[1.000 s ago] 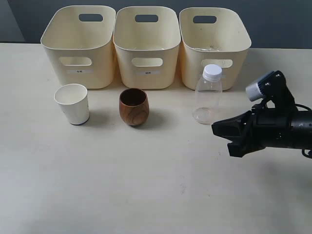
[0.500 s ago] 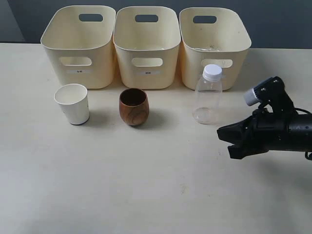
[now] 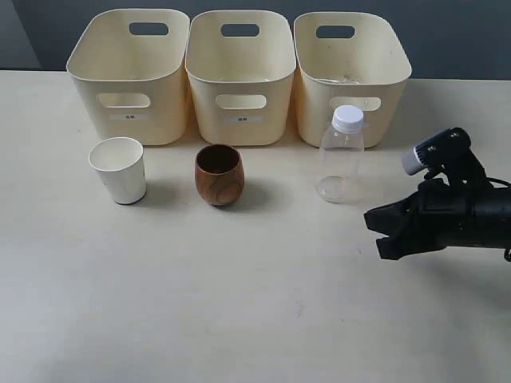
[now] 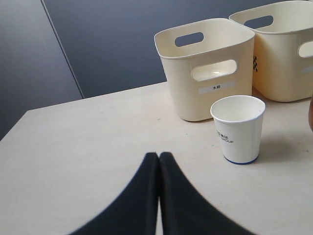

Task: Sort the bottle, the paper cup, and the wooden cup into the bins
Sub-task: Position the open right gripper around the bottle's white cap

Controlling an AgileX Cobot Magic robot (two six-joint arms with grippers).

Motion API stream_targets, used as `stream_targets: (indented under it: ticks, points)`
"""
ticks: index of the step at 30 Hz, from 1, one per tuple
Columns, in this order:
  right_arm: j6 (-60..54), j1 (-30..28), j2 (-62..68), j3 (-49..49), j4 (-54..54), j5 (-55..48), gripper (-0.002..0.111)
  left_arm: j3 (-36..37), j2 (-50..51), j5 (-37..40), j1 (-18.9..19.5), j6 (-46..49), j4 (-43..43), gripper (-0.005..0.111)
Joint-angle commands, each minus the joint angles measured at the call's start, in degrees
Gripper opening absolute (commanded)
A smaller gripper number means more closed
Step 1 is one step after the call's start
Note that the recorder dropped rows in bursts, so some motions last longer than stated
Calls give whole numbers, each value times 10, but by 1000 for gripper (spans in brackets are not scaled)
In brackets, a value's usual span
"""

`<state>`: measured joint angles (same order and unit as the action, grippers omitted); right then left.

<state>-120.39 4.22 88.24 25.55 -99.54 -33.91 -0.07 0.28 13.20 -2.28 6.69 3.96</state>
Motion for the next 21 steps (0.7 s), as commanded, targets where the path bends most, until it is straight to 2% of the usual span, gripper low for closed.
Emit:
stream_targets:
  ticks: [1, 8, 14, 21]
  points:
    - [-8, -2, 1, -1, -4, -77, -1, 1, -3, -4, -2, -1, 0, 0]
    - [-7, -2, 53, -1, -4, -114, -1, 1, -3, -4, -2, -1, 0, 0]
    - [-7, -2, 126, 30, -4, -100, -1, 1, -3, -4, -2, -1, 0, 0]
    - [-6, -2, 125, 55, -4, -116, -1, 1, -3, -3, -2, -1, 0, 0]
